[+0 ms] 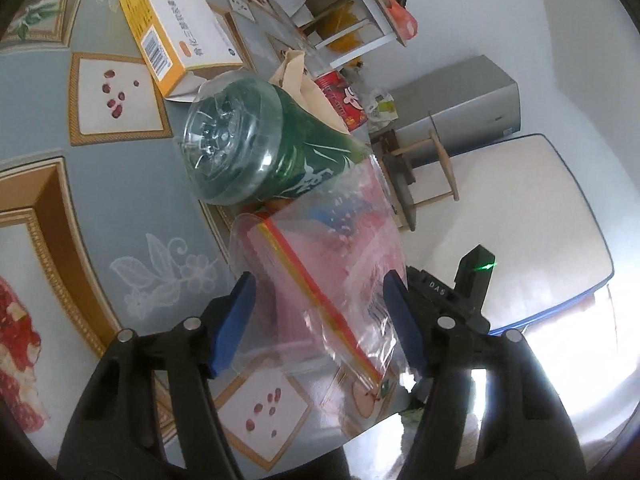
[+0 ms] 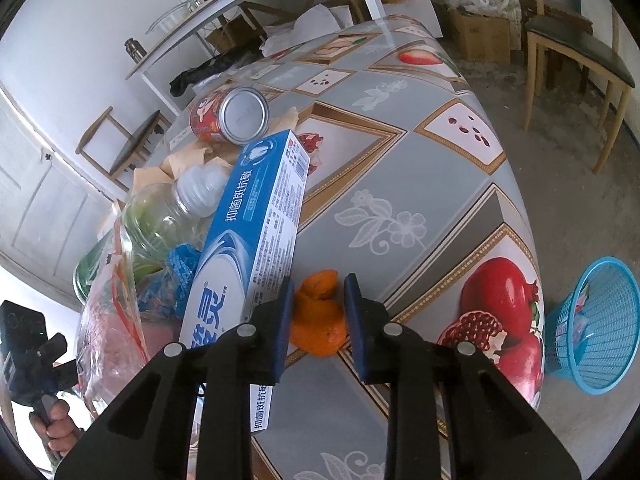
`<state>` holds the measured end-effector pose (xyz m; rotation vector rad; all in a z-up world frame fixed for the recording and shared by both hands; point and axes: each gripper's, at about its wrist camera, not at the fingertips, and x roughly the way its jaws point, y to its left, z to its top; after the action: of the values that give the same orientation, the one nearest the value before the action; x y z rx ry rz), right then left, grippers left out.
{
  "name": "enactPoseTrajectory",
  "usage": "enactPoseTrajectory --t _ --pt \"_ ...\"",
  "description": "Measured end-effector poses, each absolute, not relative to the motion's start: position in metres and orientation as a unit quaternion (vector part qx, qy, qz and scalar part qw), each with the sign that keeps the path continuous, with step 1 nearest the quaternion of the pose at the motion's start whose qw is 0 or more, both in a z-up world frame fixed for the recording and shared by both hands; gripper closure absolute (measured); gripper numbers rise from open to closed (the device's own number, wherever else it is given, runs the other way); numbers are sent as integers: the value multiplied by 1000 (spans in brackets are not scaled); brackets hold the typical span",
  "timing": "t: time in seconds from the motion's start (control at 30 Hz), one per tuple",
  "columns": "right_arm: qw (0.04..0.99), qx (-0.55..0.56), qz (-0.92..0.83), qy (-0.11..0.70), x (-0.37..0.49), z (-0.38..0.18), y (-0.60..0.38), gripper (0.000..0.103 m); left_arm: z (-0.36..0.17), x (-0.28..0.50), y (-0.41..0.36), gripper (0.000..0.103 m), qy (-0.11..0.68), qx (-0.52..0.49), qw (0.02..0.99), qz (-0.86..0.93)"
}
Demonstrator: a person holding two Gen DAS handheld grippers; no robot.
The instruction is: Collect trash
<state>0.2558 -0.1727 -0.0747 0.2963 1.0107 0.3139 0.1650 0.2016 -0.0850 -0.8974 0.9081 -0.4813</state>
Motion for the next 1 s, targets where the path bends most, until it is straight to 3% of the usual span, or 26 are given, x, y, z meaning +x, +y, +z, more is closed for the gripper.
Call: enactPoseTrajectory --t 0.2,0.37,0.63,0.8,0.83,1.0 --pt "853 144 150 479 257 -75 -172 78 -93 171 208 55 412 -430 773 -217" --pt "852 146 150 479 256 -75 -173 79 -97 172 215 73 400 -447 769 -219" --pt "853 151 151 477 255 -76 -174 83 -92 170 218 90 381 -456 771 -228" --pt "855 155 149 473 253 -74 -177 86 -86 168 220 96 367 -464 767 -249" --pt "855 156 149 472 253 -74 -178 87 -86 168 219 101 365 -467 764 -256" --pt "855 171 145 467 249 -71 -188 88 -83 169 213 101 357 -470 761 -270"
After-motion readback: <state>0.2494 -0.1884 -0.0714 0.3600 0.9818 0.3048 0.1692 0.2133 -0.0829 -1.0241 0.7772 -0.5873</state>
